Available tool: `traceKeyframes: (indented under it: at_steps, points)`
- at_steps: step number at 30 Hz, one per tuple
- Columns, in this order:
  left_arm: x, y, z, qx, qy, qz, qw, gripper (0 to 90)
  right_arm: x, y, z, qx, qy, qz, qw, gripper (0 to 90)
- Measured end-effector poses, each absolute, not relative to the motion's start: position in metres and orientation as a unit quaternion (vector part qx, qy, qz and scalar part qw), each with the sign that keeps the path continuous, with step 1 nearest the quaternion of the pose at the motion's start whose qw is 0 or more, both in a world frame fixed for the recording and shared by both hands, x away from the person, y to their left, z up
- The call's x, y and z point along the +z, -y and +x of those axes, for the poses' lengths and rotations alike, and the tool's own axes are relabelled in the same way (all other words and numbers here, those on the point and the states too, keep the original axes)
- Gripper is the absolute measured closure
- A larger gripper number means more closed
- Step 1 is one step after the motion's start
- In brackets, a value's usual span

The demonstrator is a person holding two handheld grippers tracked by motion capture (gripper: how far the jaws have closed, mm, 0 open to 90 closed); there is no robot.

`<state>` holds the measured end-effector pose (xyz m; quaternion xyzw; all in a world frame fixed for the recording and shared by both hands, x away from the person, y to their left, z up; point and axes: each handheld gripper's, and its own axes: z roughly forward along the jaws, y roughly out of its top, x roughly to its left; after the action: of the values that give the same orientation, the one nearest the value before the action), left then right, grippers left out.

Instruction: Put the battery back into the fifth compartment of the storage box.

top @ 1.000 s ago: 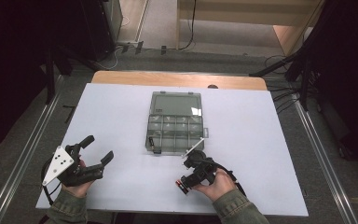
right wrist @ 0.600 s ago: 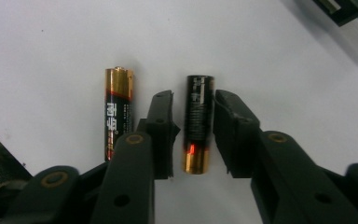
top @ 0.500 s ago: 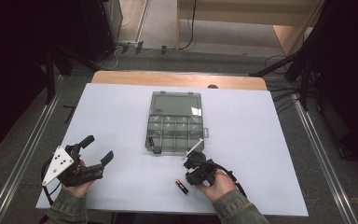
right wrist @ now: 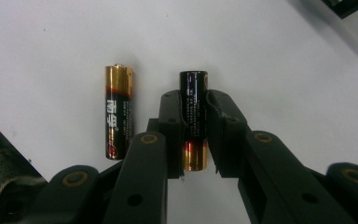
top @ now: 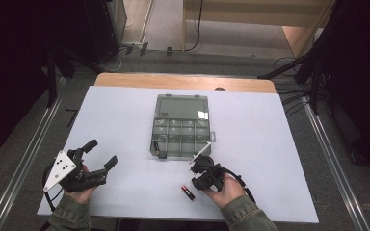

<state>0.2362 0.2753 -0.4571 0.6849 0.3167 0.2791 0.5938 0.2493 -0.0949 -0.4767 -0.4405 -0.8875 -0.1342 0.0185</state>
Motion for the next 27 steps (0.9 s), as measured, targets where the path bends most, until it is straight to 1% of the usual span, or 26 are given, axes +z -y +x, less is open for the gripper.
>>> traceKeyframes:
  at_steps: [16,27]
  points:
    - [-0.457,-0.275,0.236,0.279,-0.316,0.685,0.594,14.2,-0.462,0.094,0.263,-0.175,0.878,-0.444,0.016,77.4]
    - [-0.457,-0.275,0.237,0.279,-0.316,0.685,0.594,14.2,-0.434,0.079,0.28,-0.226,0.863,-0.452,-0.001,77.4]
